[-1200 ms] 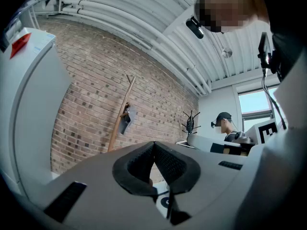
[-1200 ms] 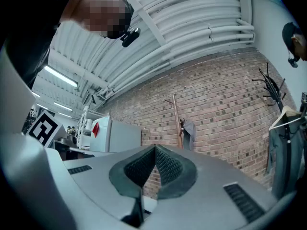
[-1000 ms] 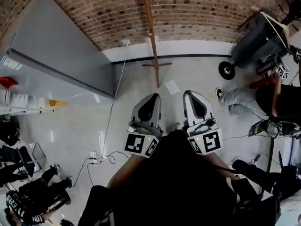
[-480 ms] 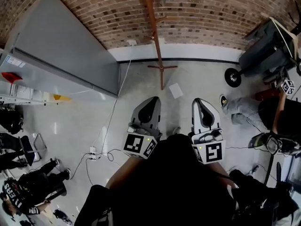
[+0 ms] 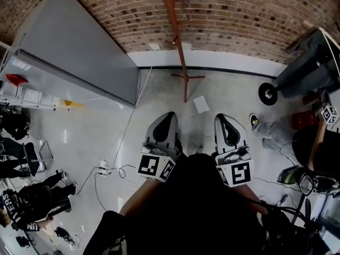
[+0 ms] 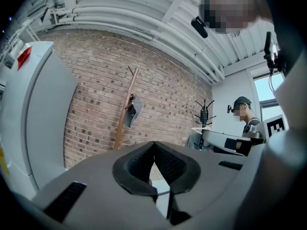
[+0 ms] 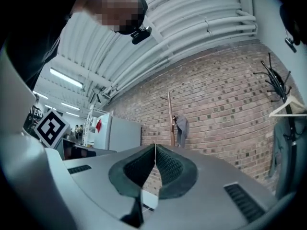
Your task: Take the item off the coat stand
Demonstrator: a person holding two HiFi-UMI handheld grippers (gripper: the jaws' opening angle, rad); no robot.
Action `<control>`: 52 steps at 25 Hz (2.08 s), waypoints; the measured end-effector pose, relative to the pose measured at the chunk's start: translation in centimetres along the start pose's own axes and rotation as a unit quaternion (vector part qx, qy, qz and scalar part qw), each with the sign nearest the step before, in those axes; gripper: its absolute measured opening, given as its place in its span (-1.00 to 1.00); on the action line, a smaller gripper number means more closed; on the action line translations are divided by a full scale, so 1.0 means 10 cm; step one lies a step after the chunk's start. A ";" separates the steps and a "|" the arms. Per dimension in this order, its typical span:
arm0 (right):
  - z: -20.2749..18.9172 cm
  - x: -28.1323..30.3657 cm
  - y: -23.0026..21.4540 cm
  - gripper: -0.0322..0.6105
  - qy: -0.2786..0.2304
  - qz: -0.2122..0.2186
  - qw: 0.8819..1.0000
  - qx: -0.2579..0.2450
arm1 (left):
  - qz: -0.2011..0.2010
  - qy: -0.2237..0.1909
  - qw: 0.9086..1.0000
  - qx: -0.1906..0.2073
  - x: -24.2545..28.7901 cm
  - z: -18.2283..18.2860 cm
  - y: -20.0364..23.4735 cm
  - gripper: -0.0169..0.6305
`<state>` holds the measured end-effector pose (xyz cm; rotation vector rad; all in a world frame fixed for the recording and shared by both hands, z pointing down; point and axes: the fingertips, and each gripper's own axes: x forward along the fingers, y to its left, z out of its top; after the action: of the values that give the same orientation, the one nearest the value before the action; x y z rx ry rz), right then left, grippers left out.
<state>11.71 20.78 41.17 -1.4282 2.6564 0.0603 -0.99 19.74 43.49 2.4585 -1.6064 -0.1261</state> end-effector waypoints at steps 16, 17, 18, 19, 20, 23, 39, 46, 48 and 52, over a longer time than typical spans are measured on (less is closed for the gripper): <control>-0.07 0.99 -0.45 -0.85 -0.002 -0.010 1.000 0.009 | -0.098 -0.010 0.995 0.004 1.16 0.18 0.19 -0.90; -0.07 1.11 -0.49 -0.85 -0.002 -0.011 1.000 0.011 | -0.102 -0.010 0.995 0.003 1.25 0.22 0.23 -0.90; -0.08 1.24 -0.52 -0.85 -0.002 -0.013 1.000 0.014 | -0.107 -0.010 0.994 0.003 1.35 0.26 0.28 -0.89; -0.08 1.37 -0.55 -0.85 -0.003 -0.016 1.000 0.017 | -0.112 -0.009 0.994 0.004 1.43 0.30 0.34 -0.89; -0.08 1.49 -0.59 -0.85 -0.004 -0.019 1.000 0.019 | -0.115 -0.010 0.993 0.007 1.51 0.33 0.40 -0.89; -0.05 1.85 -0.68 -0.85 -0.012 -0.026 0.999 0.022 | -0.120 -0.017 0.993 0.013 1.76 0.49 0.62 -0.90; 0.16 2.95 -1.21 -0.84 -0.042 -0.028 0.998 0.027 | -0.111 -0.031 0.993 0.024 2.63 0.87 1.07 -0.89; 0.28 3.18 -1.51 -0.84 -0.049 -0.011 0.999 0.013 | -0.078 -0.065 0.995 0.027 2.83 1.08 1.10 -0.89; 0.29 3.25 -1.57 -0.81 -0.049 -0.006 0.999 0.022 | -0.069 -0.067 0.995 0.026 2.86 1.09 1.14 -0.89; 0.36 3.41 -1.69 -0.53 -0.056 0.002 0.997 0.055 | -0.063 -0.064 0.996 0.023 2.95 1.10 1.18 -0.89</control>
<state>7.49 -16.50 33.60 -1.3445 2.5313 -0.0046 -1.59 -13.10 36.38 2.6350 -1.5185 -0.2749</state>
